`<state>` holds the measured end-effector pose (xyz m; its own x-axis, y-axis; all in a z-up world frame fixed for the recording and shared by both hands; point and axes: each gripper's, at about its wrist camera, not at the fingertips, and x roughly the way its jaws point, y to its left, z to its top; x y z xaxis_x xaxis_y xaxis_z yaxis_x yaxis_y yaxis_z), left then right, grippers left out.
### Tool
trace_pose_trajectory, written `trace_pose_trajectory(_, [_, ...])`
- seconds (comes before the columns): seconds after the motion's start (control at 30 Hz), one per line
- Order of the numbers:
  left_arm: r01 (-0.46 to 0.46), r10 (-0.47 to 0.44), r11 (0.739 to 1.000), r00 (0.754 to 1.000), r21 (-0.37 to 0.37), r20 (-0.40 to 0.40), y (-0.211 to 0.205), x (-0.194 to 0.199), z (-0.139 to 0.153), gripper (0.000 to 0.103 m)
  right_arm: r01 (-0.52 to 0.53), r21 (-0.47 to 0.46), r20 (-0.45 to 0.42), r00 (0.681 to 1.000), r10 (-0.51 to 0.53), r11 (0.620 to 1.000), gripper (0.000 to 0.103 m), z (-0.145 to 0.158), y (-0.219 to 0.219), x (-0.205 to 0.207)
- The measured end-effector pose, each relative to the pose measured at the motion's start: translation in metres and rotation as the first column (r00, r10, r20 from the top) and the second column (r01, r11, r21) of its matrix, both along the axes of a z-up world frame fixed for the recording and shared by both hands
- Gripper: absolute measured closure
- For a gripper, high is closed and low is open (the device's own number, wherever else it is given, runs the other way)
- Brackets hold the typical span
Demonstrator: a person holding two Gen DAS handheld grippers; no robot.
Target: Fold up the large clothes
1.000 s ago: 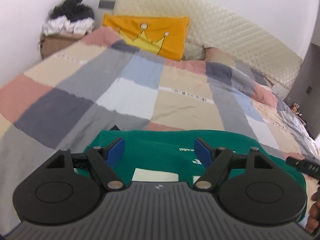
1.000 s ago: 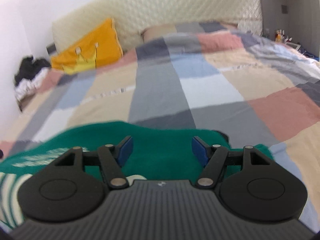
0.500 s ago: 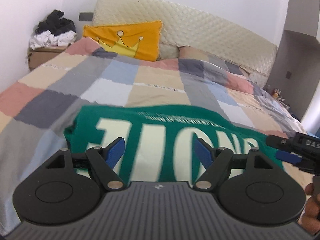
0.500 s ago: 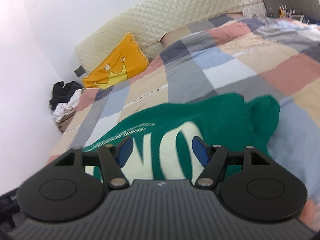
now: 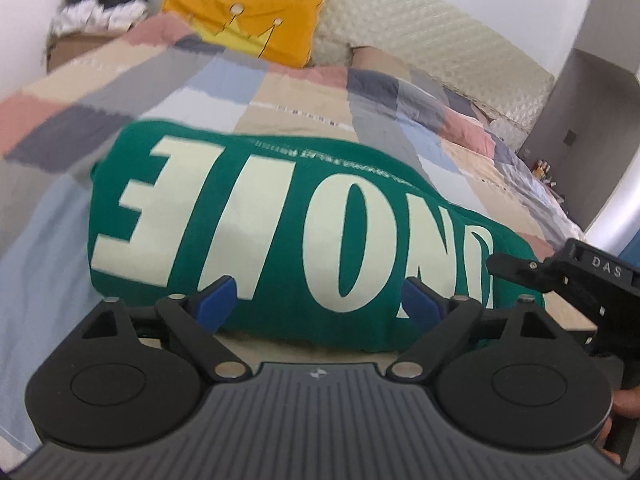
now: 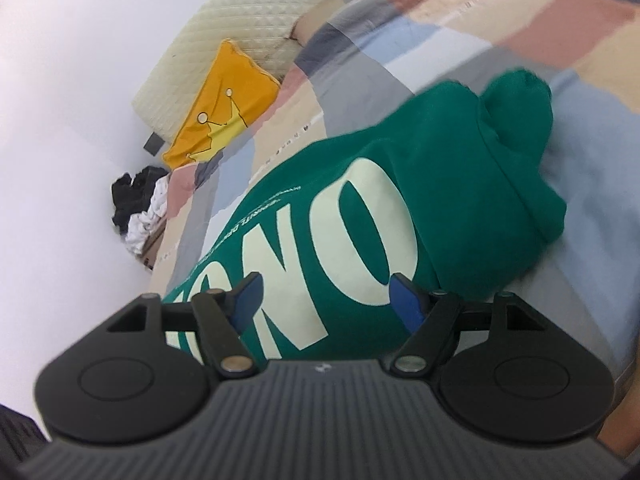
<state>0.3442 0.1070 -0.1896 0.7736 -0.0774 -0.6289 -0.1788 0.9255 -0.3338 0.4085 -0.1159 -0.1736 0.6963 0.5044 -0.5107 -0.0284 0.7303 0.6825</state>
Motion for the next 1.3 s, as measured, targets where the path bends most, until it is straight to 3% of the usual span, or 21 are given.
trace_pose_trajectory(0.17, [-0.052, 0.044, 0.984, 0.998, -0.168, -0.046, 0.022, 0.009, -0.015, 0.008, -0.002, 0.098, -0.075, 0.997, 0.009, 0.995, 0.030, -0.015, -0.001, 0.001])
trace_pose_trajectory(0.27, [-0.121, 0.104, 0.947, 0.992, -0.298, -0.073, 0.041, 0.011, -0.029, 0.008, -0.003, 0.120, -0.098, 0.995, 0.014, 0.993, 0.030, -0.019, 0.000, 0.001])
trace_pose_trajectory(0.33, [-0.168, 0.139, 0.908, 0.985, -0.384, -0.104, 0.056, 0.012, -0.039, 0.008, -0.001, 0.136, -0.112, 0.994, 0.016, 0.991, 0.029, -0.022, 0.001, 0.001])
trace_pose_trajectory(0.47, [-0.241, 0.180, 0.809, 0.970, -0.537, -0.164, 0.080, 0.013, -0.062, 0.008, -0.003, 0.173, -0.141, 0.990, 0.028, 0.985, 0.029, -0.029, 0.002, 0.002])
trace_pose_trajectory(0.67, [-0.321, 0.229, 0.598, 0.946, -0.734, -0.227, 0.106, 0.016, -0.098, 0.008, -0.017, 0.245, -0.185, 0.981, 0.064, 0.969, 0.029, -0.040, 0.008, 0.001])
trace_pose_trajectory(0.77, [-0.339, 0.256, 0.519, 0.938, -0.784, -0.236, 0.112, 0.018, -0.110, 0.008, -0.008, 0.275, -0.211, 0.975, 0.069, 0.961, 0.027, -0.047, 0.012, 0.002])
trace_pose_trajectory(0.9, [-0.397, 0.339, 0.406, 0.902, -0.823, -0.268, 0.120, 0.016, -0.124, 0.008, -0.018, 0.338, -0.235, 0.967, 0.102, 0.941, 0.021, -0.053, 0.019, 0.004])
trace_pose_trajectory(1.0, [-0.420, 0.397, 0.378, 0.879, -0.825, -0.265, 0.126, 0.013, -0.126, 0.009, -0.029, 0.369, -0.234, 0.964, 0.123, 0.929, 0.016, -0.056, 0.023, 0.003])
trace_pose_trajectory(1.07, [-0.439, 0.440, 0.360, 0.858, -0.823, -0.266, 0.133, 0.012, -0.126, 0.016, -0.037, 0.386, -0.241, 0.961, 0.139, 0.922, 0.010, -0.058, 0.026, 0.004])
trace_pose_trajectory(1.1, [-0.443, 0.451, 0.366, 0.854, -0.819, -0.260, 0.136, 0.013, -0.125, 0.018, -0.044, 0.402, -0.238, 0.959, 0.151, 0.915, 0.006, -0.060, 0.028, 0.005])
trace_pose_trajectory(1.2, [-0.437, 0.461, 0.422, 0.858, -0.795, -0.227, 0.137, 0.020, -0.117, 0.035, -0.055, 0.423, -0.235, 0.957, 0.168, 0.905, 0.007, -0.063, 0.034, 0.005])
trace_pose_trajectory(1.3, [-0.423, 0.463, 0.442, 0.863, -0.791, -0.202, 0.139, 0.023, -0.111, 0.044, -0.052, 0.425, -0.238, 0.957, 0.168, 0.904, 0.007, -0.067, 0.037, 0.006])
